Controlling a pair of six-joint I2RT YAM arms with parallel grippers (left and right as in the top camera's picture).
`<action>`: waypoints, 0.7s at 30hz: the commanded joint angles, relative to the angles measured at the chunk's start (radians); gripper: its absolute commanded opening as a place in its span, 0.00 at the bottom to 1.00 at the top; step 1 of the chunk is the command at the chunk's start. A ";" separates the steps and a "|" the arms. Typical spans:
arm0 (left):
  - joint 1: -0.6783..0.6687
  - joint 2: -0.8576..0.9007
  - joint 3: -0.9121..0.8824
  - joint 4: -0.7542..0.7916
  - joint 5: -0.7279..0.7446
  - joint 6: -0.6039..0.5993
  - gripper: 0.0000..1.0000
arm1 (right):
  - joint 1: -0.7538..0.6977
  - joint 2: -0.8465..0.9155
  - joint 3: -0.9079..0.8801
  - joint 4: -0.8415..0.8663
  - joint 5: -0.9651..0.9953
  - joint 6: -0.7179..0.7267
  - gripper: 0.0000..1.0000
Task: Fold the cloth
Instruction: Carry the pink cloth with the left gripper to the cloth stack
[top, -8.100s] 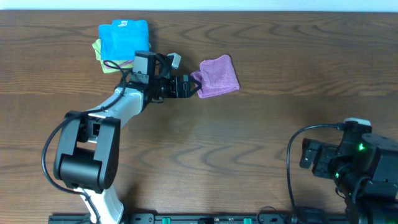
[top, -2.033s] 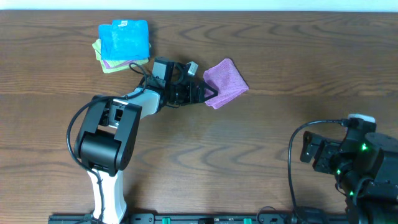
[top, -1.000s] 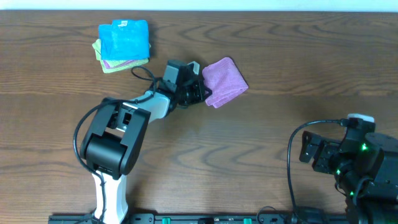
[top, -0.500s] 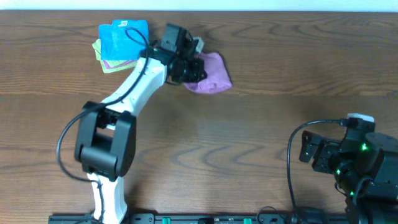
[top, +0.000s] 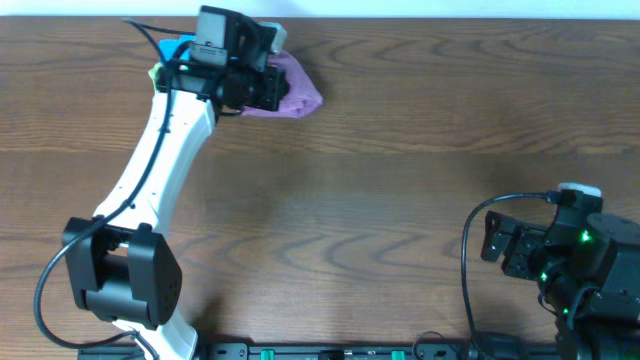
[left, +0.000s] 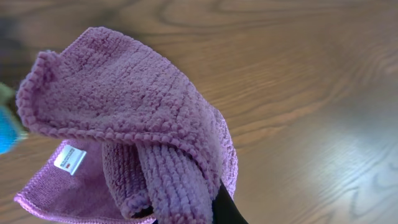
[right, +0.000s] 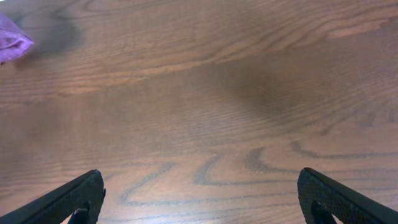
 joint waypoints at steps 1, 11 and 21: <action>0.035 -0.024 0.037 -0.018 0.009 0.097 0.06 | -0.001 -0.005 -0.002 -0.006 0.003 0.018 0.99; 0.067 -0.024 0.142 -0.068 0.027 0.213 0.05 | -0.001 -0.005 -0.002 -0.007 0.003 0.018 0.99; 0.072 -0.023 0.251 -0.085 -0.175 0.388 0.06 | -0.001 -0.005 -0.002 -0.002 0.004 0.018 0.99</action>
